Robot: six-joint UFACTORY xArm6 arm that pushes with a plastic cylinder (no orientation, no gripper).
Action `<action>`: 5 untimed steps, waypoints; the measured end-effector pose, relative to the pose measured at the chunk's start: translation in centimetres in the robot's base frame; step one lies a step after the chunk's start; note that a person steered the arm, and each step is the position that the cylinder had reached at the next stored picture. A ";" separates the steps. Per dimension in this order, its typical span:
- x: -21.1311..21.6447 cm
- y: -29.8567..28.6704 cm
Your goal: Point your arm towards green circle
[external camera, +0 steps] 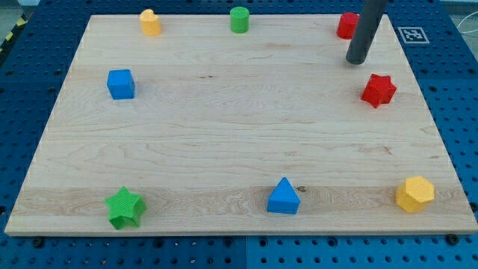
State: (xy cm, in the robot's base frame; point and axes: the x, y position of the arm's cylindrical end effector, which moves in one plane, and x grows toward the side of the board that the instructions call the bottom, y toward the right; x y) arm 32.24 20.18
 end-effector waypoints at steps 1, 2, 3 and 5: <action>0.6 -1.4; 3.2 -5.9; 2.9 -8.2; -1.7 -12.2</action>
State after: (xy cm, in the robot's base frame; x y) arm 30.53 7.94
